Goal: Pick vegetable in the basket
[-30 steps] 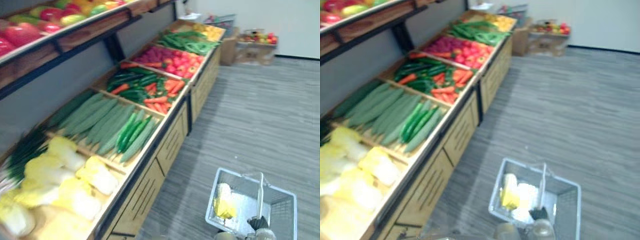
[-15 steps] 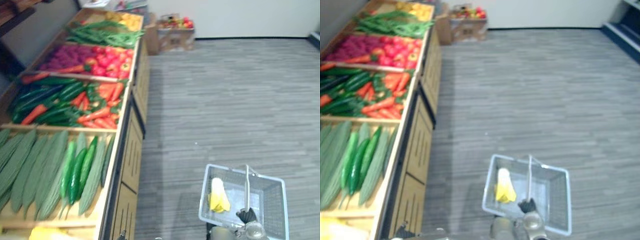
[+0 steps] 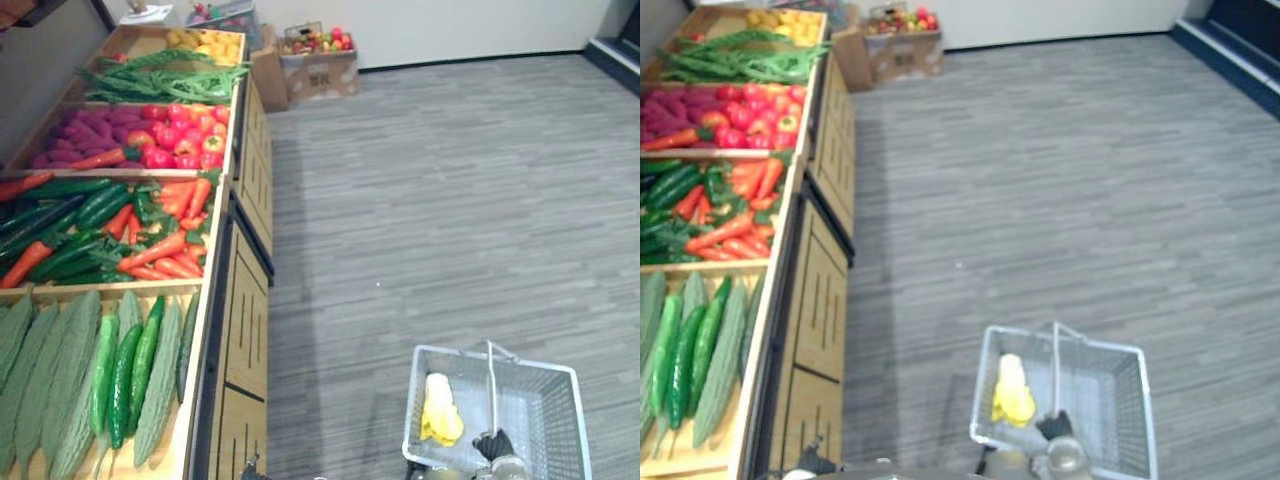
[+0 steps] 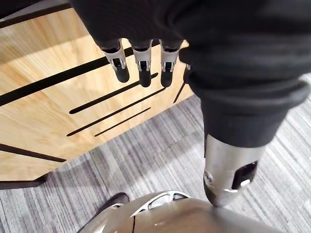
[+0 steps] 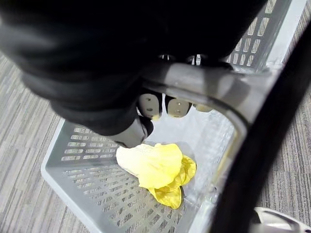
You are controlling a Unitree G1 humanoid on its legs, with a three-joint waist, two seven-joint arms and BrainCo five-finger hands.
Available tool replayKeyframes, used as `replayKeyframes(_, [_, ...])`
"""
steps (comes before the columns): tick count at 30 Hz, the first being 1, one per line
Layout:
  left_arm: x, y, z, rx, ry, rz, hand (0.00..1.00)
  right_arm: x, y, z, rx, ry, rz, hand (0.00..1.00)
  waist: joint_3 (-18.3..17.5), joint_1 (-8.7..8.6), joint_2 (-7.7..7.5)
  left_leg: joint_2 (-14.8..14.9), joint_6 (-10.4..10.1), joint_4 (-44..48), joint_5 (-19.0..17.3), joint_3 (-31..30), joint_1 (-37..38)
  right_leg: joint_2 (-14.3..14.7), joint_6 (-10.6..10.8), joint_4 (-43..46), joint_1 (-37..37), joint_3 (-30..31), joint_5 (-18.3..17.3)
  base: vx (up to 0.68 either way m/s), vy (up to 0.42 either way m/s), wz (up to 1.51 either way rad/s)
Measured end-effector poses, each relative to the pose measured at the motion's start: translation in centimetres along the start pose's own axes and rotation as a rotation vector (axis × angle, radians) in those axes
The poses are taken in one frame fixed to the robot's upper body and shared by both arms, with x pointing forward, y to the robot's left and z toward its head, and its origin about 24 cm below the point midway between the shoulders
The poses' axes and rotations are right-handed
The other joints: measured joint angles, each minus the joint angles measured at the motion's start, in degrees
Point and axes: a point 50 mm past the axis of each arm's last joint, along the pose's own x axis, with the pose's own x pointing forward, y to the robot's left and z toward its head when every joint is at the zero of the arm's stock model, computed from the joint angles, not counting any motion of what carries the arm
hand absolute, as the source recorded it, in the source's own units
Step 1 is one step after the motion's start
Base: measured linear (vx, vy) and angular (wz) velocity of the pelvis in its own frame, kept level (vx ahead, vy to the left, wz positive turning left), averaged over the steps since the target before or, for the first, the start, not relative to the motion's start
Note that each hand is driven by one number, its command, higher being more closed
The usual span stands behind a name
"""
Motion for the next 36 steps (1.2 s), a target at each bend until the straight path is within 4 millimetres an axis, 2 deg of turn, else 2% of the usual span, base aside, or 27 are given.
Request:
replayKeyframes(4, [0.1,0.3,0.4,-0.014,-0.014,0.017,0.00,0.0,-0.1,-0.5,0.016,0.021,-0.006,1.00,0.6,0.71,-0.04,1.6,-1.1,10.4,0.7,-1.1,-3.7,-0.4,-0.6,0.5,2.0,-1.4,-1.8,0.02,-0.019,0.22])
replayKeyframes(6, [0.2,0.7,0.5,-0.044,-0.014,0.033,0.00,-0.1,-0.2,-0.6,0.028,0.028,-0.010,1.00,2.1,0.92,-0.96,2.7,-2.7,22.4,5.5,-2.4,-8.5,-1.5,-0.6,1.7,4.1,-1.6,-4.1,0.01,0.016,0.09])
replayKeyframes(7, [0.1,0.8,0.3,-0.049,-0.009,0.038,0.00,-0.1,-0.3,-0.8,0.029,0.032,-0.014,1.00,2.3,1.18,-1.29,2.6,-2.1,25.9,6.4,-2.9,-10.0,-2.6,-0.3,2.2,4.8,-1.4,-5.1,0.03,0.057,0.05])
replayKeyframes(8, [0.0,0.5,0.0,-0.052,-0.001,0.032,0.00,0.0,-0.5,-0.8,0.032,0.033,-0.019,1.00,2.3,0.98,-1.22,1.6,-1.6,26.1,1.9,-3.9,-11.5,-3.7,0.1,2.6,5.3,-1.3,-5.6,0.06,0.080,0.03])
replayKeyframes(9, [0.0,0.5,-0.1,-0.061,0.004,0.031,0.00,0.0,-1.0,-0.9,0.042,0.038,-0.034,1.00,2.4,1.06,-1.30,1.4,-1.7,24.5,-0.7,-4.0,-13.7,-4.5,0.2,2.2,5.4,-1.3,-5.7,0.09,0.088,0.01])
replayKeyframes(11, [-0.1,0.4,-0.4,-0.070,0.015,0.030,0.00,0.1,-1.1,-0.9,0.049,0.042,-0.039,1.00,2.4,1.28,-1.39,1.5,-1.8,18.4,-1.2,-4.0,-15.6,-5.4,0.8,2.1,5.3,-1.1,-5.9,0.08,0.105,-0.05])
replayKeyframes(14, [-0.4,-0.1,-1.2,-0.092,0.043,0.018,0.00,0.1,-1.3,-0.8,0.049,0.036,-0.048,1.00,2.5,1.25,-1.03,2.3,-2.5,1.4,2.3,-5.7,-16.1,-6.4,3.1,2.0,6.5,-0.9,-6.7,0.14,0.238,-0.06])
replayKeyframes(15, [-0.5,-0.3,-1.3,-0.102,0.049,0.016,0.00,0.1,-1.4,-0.7,0.050,0.031,-0.058,1.00,2.8,1.26,-0.39,2.9,-3.4,-4.0,4.3,-7.2,-16.1,-6.4,4.3,1.7,7.1,-0.8,-6.7,0.28,0.422,-0.15])
replayKeyframes(16, [-0.6,-0.6,-1.5,-0.128,0.060,-0.006,0.00,0.2,-1.7,-0.4,0.045,0.020,-0.073,1.00,3.2,1.56,0.15,3.5,-3.6,-4.0,7.4,-7.1,-16.5,-6.6,6.1,1.0,8.2,-0.1,-7.0,0.31,0.442,-0.23])
replayKeyframes(17, [-0.6,-0.6,-1.5,-0.156,0.063,-0.040,0.00,0.1,-1.3,-0.3,0.048,0.018,-0.065,1.00,2.9,2.13,0.24,3.2,-3.1,-3.0,7.9,-6.8,-16.7,-6.9,6.7,0.5,8.6,0.6,-7.0,0.28,0.369,-0.32])
replayKeyframes(18, [-0.5,-0.5,-1.4,-0.168,0.053,-0.079,0.00,0.1,-0.4,0.0,0.053,0.012,-0.044,1.00,2.8,3.11,-0.86,2.5,-2.3,-1.5,7.2,-6.6,-17.1,-7.7,7.2,0.1,8.8,1.2,-6.7,0.32,0.271,-0.23])
replayKeyframes(19, [-0.3,0.2,-1.5,-0.159,0.038,-0.092,0.00,0.0,0.6,0.7,0.062,-0.005,-0.017,1.00,2.6,3.63,-2.93,1.7,-1.3,1.3,4.8,-6.6,-18.0,-8.7,8.1,0.6,8.6,1.5,-6.4,0.31,0.228,-0.10])
replayKeyframes(21, [-0.1,0.8,-1.5,-0.155,0.030,-0.100,0.00,0.0,1.2,1.0,0.066,-0.008,-0.002,1.00,2.3,4.16,-4.50,0.5,-1.0,4.1,1.5,-6.6,-18.1,-10.2,10.6,3.2,8.5,1.8,-7.2,0.31,0.195,0.01])
replayKeyframes(22, [-0.1,0.7,-1.5,-0.165,0.043,-0.107,0.00,0.0,1.1,1.2,0.067,-0.015,-0.001,1.00,2.2,4.23,-4.26,0.3,-0.7,3.3,0.4,-6.5,-15.9,-11.2,11.3,9.0,6.9,3.5,-7.9,0.31,0.183,-0.14])
replayKeyframes(23, [-0.1,0.6,-1.7,-0.167,0.055,-0.111,0.00,0.1,1.1,1.4,0.067,-0.024,-0.002,1.00,2.2,4.15,-4.07,0.3,-0.7,2.1,0.5,-6.5,-14.7,-11.7,11.2,13.8,4.9,4.3,-8.3,0.36,0.211,-0.35])
replayKeyframes(24, [-0.1,0.6,-1.9,-0.162,0.068,-0.109,0.00,0.2,1.0,2.0,0.066,-0.049,-0.007,1.00,2.0,4.09,-4.22,0.3,0.1,-0.1,1.1,-5.5,-11.9,-13.3,10.3,26.5,-0.9,5.6,-8.7,0.23,0.123,-0.34])
replayKeyframes(25, [-0.2,0.7,-2.2,-0.152,0.070,-0.110,0.00,0.2,0.9,2.4,0.070,-0.065,-0.013,1.00,2.0,3.96,-4.53,0.0,0.1,-1.0,1.1,-5.1,-10.7,-14.8,9.4,33.2,-3.9,5.8,-8.1,0.31,0.125,-0.23])
replayKeyframes(26, [-0.1,1.0,-2.2,-0.117,0.052,-0.116,0.00,0.4,0.3,3.1,0.070,-0.095,-0.029,1.00,2.0,3.36,-5.13,-0.9,0.6,-2.3,0.9,-5.2,-7.8,-18.1,5.2,44.9,-8.8,5.9,-4.2,0.27,0.062,0.09])
replayKeyframes(27, [-0.2,0.7,-2.1,-0.087,0.046,-0.124,0.00,0.4,0.1,3.2,0.070,-0.098,-0.034,1.00,2.2,2.76,-4.66,-1.2,0.8,-3.5,0.9,-5.6,-5.3,-19.7,4.9,50.8,-10.4,6.5,0.8,0.38,0.014,0.29])
replayKeyframes(28, [-0.3,0.7,-2.2,-0.057,0.044,-0.099,0.00,0.4,0.1,3.2,0.074,-0.099,-0.034,1.00,2.3,2.10,-4.50,-0.6,0.8,-4.9,0.9,-6.3,-2.8,-20.3,5.4,56.0,-11.5,7.2,3.0,0.42,-0.079,0.41])
replayKeyframes(29, [-0.2,0.8,-1.7,-0.051,0.040,-0.042,0.00,0.4,0.1,3.4,0.078,-0.110,-0.033,1.00,2.6,1.08,-4.23,-0.1,0.8,-5.7,0.9,-7.4,-0.5,-20.7,3.9,63.1,-14.3,7.0,-2.2,0.50,-0.162,0.35])
replayKeyframes(30, [-0.1,0.7,-1.2,-0.055,0.031,-0.020,0.00,0.5,-0.2,4.2,0.086,-0.150,-0.049,1.00,3.2,0.64,-3.05,0.7,0.8,-5.9,0.9,-8.3,0.8,-19.6,3.2,66.5,-16.5,6.1,-7.7,0.47,-0.230,0.20])
replayKeyframes(31, [0.0,0.4,-0.1,-0.073,0.008,-0.006,0.00,0.6,-1.2,5.7,0.090,-0.218,-0.076,1.00,4.4,0.07,-0.93,2.8,0.7,-5.6,0.8,-8.5,2.8,-16.6,2.8,64.7,-19.2,4.3,-13.4,0.36,-0.222,0.05])
replayKeyframes(32, [0.0,0.3,0.0,-0.075,0.006,-0.005,0.00,0.6,-1.3,5.8,0.091,-0.223,-0.078,1.00,4.4,0.02,-0.82,3.0,0.7,-5.3,0.8,-8.5,2.9,-16.1,2.7,62.8,-19.5,4.0,-13.8,0.35,-0.259,0.14])
replayKeyframes(33, [0.0,0.5,0.1,-0.073,-0.003,0.007,0.00,0.5,-1.2,5.8,0.094,-0.227,-0.078,1.00,4.4,-0.58,-1.76,3.0,0.4,-3.3,0.6,-8.5,3.1,-14.6,2.8,49.5,-18.7,3.8,-13.3,0.47,-0.375,0.52])
replayKeyframes(34, [0.2,1.4,-0.2,-0.060,0.004,0.031,0.00,0.2,-0.6,4.7,0.124,-0.191,-0.071,1.00,4.5,-1.14,-4.12,1.5,-3.1,-1.9,-2.0,-8.8,3.6,-13.7,2.1,31.6,-13.6,4.0,-11.1,0.41,-0.325,0.49])
replayKeyframes(36, [-0.1,-0.1,0.3,-0.078,0.005,-0.002,0.00,0.6,-1.7,4.5,0.153,-0.165,-0.108,1.00,4.3,-0.65,-0.58,2.2,-3.9,-3.7,-2.8,-8.6,3.3,-11.2,1.4,31.8,-13.2,4.4,-10.1,0.25,-0.153,0.14])
